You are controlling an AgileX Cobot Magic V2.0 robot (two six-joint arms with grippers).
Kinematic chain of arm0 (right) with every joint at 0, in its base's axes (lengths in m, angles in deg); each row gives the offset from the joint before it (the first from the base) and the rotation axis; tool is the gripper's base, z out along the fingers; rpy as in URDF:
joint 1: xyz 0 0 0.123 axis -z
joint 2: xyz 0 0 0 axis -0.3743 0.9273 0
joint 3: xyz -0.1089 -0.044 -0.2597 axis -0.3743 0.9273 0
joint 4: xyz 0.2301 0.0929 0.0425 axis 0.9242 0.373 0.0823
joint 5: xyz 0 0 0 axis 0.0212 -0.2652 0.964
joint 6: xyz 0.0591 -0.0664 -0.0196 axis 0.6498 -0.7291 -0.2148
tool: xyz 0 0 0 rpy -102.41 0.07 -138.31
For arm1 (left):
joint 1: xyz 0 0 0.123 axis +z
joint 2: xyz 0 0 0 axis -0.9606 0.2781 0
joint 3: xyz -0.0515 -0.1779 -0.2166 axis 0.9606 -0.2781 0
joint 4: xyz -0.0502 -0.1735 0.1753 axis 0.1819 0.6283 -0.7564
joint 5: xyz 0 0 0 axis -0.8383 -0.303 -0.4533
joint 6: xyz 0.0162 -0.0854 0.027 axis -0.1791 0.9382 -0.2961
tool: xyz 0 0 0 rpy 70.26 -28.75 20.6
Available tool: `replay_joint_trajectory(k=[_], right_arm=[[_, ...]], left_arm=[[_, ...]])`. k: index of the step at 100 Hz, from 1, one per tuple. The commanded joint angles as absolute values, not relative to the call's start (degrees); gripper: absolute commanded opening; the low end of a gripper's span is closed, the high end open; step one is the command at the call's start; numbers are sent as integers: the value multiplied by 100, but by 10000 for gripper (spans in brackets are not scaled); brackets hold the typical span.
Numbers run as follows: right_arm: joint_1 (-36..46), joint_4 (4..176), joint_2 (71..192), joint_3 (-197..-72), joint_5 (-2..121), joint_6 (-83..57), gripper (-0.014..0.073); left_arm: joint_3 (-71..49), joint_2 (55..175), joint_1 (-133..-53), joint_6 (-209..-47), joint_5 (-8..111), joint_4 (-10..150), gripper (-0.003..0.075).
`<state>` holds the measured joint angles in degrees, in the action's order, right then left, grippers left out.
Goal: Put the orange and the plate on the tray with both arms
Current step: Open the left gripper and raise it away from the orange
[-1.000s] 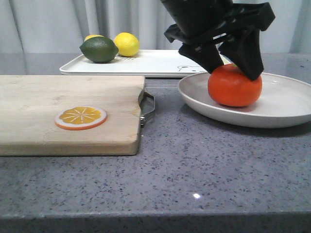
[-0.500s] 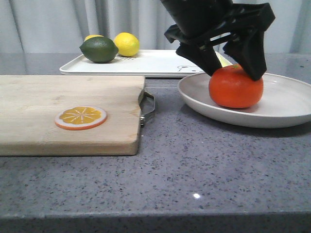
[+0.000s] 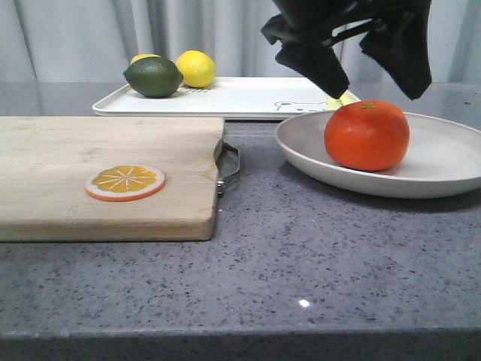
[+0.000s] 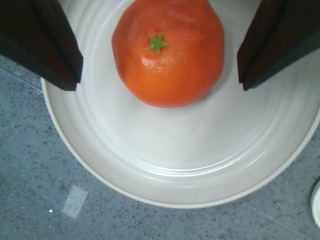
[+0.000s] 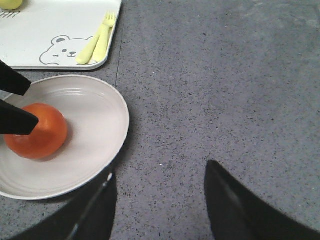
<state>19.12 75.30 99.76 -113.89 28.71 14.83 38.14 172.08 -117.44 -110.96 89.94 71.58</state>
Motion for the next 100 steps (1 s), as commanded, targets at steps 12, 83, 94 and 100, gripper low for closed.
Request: replay_joint_trajectory(k=[12,83,94,100], right_arm=[[1914,7530,10059,-11573,3230,1462,414],[1914,7530,10059,-11573,3220,1462,414],[1914,7530,10059,-11573,3220,1462,414],[1914,7530,10059,-11573,3220,1462,414]], left_arm=[[4361,16816,-11791,-11030,9243,7203,606],[4294,15387,-11530,-10636,9671,5176,606],[4061,15163,-11211,-10621,9653,5176,605],[3841,15007,-11033,-10589,9547,5188,605]])
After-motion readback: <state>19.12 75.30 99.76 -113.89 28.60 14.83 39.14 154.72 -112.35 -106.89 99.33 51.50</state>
